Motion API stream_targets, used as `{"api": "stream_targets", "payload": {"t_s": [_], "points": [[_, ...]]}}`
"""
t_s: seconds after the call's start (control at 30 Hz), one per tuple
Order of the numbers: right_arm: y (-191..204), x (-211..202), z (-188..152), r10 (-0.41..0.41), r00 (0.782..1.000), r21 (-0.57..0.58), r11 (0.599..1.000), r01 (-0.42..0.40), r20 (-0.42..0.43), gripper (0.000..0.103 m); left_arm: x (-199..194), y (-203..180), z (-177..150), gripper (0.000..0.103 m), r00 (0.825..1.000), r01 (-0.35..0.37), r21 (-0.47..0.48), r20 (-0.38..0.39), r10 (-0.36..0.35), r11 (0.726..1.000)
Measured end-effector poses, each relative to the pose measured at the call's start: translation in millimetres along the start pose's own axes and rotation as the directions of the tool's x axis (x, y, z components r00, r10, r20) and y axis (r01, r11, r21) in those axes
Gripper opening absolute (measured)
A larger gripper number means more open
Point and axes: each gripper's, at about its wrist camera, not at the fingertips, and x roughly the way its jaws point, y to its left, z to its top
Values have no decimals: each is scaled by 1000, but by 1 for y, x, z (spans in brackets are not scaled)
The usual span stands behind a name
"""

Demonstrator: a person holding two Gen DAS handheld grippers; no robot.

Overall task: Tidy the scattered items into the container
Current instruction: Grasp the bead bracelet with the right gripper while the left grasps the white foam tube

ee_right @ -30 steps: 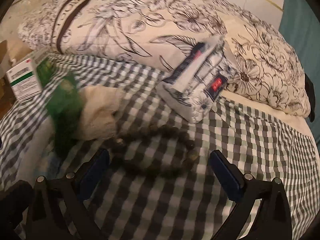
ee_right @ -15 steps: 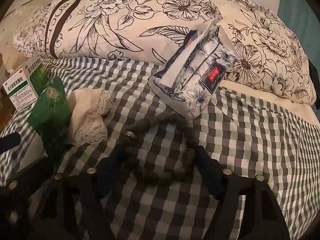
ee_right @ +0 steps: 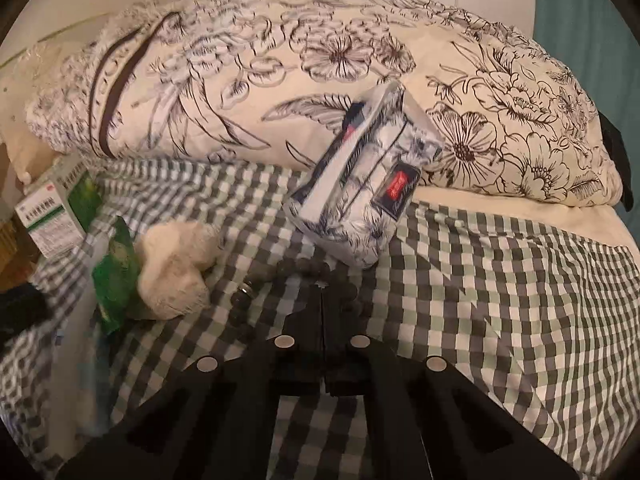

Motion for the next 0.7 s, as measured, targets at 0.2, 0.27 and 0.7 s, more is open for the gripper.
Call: {"api": "stream_targets", "payload": {"t_s": [0.2, 0.27, 0.7], "points": [[-4, 19, -4, 61, 996, 46, 997, -59, -60, 1, -4, 22, -8, 15, 997, 68, -28, -23, -68, 997], [-7, 16, -4, 81, 995, 63, 995, -77, -51, 11, 2, 19, -7, 24, 996, 86, -27, -34, -87, 996], [-31, 10, -2, -29, 999, 167, 985, 32, -21, 48, 71, -10, 3, 68, 993, 23, -9, -115, -23, 1000]]}}
